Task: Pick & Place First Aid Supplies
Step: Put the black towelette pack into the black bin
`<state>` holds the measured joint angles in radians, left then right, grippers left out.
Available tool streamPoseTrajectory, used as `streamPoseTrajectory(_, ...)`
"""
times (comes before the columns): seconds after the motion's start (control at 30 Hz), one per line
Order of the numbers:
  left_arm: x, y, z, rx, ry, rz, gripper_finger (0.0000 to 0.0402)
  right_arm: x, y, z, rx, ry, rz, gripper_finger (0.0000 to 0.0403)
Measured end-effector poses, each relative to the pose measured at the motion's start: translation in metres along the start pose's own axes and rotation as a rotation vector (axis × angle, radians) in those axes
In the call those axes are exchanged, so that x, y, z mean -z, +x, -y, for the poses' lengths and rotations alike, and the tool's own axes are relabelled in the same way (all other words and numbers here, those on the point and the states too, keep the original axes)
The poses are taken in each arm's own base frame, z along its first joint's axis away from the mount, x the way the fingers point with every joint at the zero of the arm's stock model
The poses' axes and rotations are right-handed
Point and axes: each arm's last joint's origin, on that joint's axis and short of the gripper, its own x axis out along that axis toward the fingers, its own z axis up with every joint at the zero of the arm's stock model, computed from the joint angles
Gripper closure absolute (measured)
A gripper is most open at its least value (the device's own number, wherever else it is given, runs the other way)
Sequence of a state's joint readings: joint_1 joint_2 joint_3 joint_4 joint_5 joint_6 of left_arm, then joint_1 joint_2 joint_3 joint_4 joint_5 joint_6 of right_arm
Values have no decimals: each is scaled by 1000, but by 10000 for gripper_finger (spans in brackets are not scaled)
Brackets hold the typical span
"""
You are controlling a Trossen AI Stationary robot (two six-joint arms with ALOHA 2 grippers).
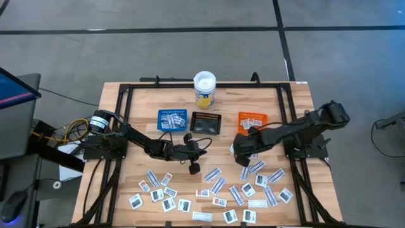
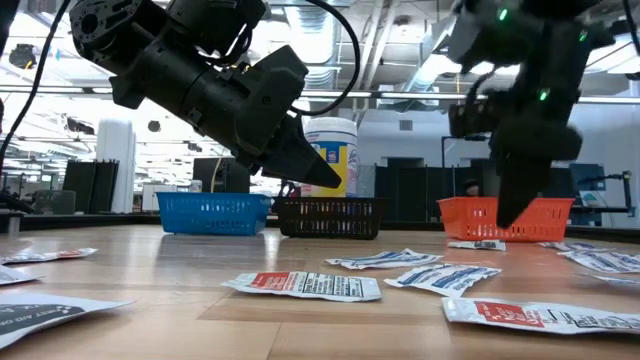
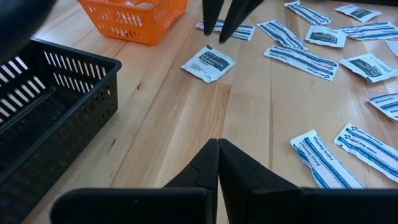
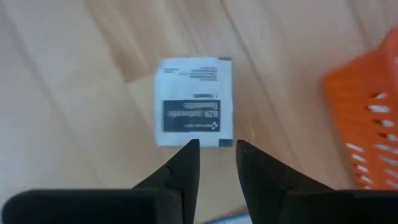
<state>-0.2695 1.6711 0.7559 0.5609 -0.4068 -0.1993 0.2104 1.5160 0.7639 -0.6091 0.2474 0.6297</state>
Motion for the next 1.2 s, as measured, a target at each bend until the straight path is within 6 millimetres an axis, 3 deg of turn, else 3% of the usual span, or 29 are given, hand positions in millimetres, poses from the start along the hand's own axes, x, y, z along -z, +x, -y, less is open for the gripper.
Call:
streamPoseTrajectory(0.3,0,0,0,-1,-1,1,391,-5,26,5,38,41,-79,305)
streamPoseTrajectory(0.5,0,0,0,-1,0,1,392,-5,17,7,19,32,-58,305)
streamPoseTrajectory(0.63,0,0,0,-1,0,1,391,-8,1,6,-9,36,31,305)
streamPoseTrajectory(0.77,0,0,0,-1,-1,1,390,-13,-2,3,-37,46,97,305)
streamPoseTrajectory(1.2,0,0,-1,-2,-1,0,390,-14,38,-3,17,-54,7,305)
